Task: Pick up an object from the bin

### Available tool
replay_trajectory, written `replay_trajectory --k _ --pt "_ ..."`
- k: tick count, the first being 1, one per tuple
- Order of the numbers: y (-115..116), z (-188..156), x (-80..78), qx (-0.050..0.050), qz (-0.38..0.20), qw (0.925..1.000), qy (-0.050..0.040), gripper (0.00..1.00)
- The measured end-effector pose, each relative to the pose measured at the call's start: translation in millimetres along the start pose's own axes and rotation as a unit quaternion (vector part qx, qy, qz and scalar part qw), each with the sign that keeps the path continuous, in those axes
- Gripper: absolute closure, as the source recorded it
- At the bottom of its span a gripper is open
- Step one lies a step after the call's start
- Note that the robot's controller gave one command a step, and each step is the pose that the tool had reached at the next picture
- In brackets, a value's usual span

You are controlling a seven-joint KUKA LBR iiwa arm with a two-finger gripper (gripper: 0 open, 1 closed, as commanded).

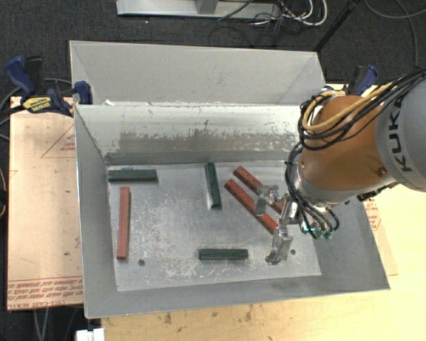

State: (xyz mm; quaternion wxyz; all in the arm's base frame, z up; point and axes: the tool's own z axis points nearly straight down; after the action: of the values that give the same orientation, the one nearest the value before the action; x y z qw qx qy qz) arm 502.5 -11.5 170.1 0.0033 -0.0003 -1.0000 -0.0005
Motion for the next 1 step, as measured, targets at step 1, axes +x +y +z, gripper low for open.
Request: replay_trajectory --k 1 --pt "90.7 102.6 7.8 -0.001 -0.067 0.9977 -0.0058 0.00"
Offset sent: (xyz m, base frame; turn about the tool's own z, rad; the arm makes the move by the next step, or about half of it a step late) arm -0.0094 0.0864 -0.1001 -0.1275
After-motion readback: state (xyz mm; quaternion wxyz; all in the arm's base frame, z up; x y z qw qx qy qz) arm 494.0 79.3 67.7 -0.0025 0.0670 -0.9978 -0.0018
